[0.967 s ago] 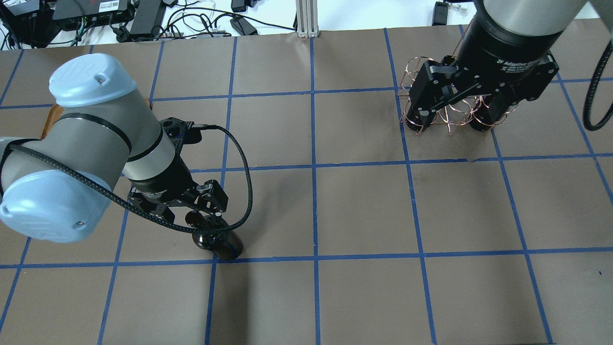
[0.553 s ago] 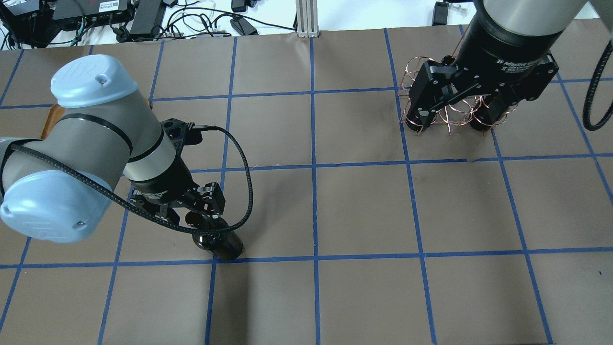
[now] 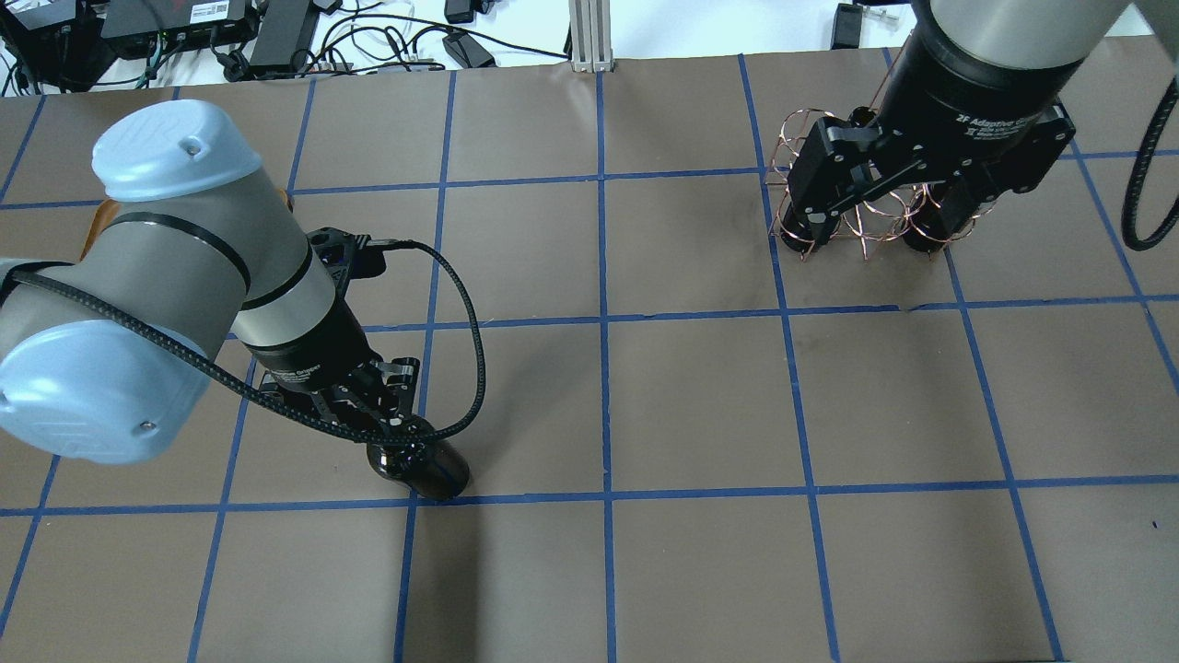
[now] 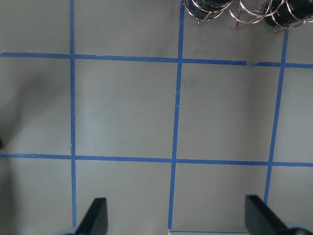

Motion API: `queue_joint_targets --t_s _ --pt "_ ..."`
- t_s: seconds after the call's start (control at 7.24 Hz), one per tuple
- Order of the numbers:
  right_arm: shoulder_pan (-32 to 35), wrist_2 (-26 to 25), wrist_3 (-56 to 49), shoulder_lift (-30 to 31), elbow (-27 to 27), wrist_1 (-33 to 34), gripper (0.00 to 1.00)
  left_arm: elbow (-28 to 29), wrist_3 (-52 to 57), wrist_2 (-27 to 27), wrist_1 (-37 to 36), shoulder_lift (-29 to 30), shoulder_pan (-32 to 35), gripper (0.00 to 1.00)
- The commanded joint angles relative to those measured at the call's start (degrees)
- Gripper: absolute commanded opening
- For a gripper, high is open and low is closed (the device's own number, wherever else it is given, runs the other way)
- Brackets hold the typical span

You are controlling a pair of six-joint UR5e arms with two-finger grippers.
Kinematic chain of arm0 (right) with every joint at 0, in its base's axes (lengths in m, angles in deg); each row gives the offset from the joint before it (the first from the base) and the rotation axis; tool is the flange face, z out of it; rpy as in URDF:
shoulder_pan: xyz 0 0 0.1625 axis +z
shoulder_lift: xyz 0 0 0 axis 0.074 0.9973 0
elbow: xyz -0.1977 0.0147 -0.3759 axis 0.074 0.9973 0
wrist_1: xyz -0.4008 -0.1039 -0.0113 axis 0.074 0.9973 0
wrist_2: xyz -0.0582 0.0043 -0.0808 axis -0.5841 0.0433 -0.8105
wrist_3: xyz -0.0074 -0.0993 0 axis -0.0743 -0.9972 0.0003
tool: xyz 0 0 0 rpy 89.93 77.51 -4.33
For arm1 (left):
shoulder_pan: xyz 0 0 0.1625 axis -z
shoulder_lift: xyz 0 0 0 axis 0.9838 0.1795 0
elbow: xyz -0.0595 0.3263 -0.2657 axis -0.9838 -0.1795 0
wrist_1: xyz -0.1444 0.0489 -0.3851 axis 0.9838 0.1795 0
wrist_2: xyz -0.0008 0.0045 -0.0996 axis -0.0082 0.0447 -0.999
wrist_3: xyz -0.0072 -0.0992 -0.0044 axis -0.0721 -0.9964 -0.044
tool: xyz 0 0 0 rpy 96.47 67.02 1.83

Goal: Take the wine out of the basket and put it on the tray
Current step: 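Lift the bottle with the left gripper and move it over the tray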

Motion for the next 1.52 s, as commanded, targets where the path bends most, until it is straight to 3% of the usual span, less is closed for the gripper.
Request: queue_joint_targets --t_s 0.0,0.28,0.69,0.97,1.38 --pt "0.00 -0.13 -0.12 0.00 0.00 0.00 1.00 0.59 -0.73 -0.23 0.02 0.19 0.00 0.00" --pt "0.09 -0.13 -0.12 0.00 0.00 0.00 1.00 3.99 -0.21 0.20 2.03 0.27 -0.35 0.00" --pt "0.00 -0.13 -0.12 0.00 0.00 0.00 1.00 17.78 5.90 4.60 3.54 5.96 -3.06 0.00" --pt "0.00 -0.22 -0.12 0.00 0.00 0.00 1.00 25.25 17.39 4.43 3.45 11.76 -12.70 0.00" --pt "0.00 -0.05 0.15 0.00 0.00 0.00 1.00 36.07 29.21 4.60 3.37 22.04 -21.25 0.00"
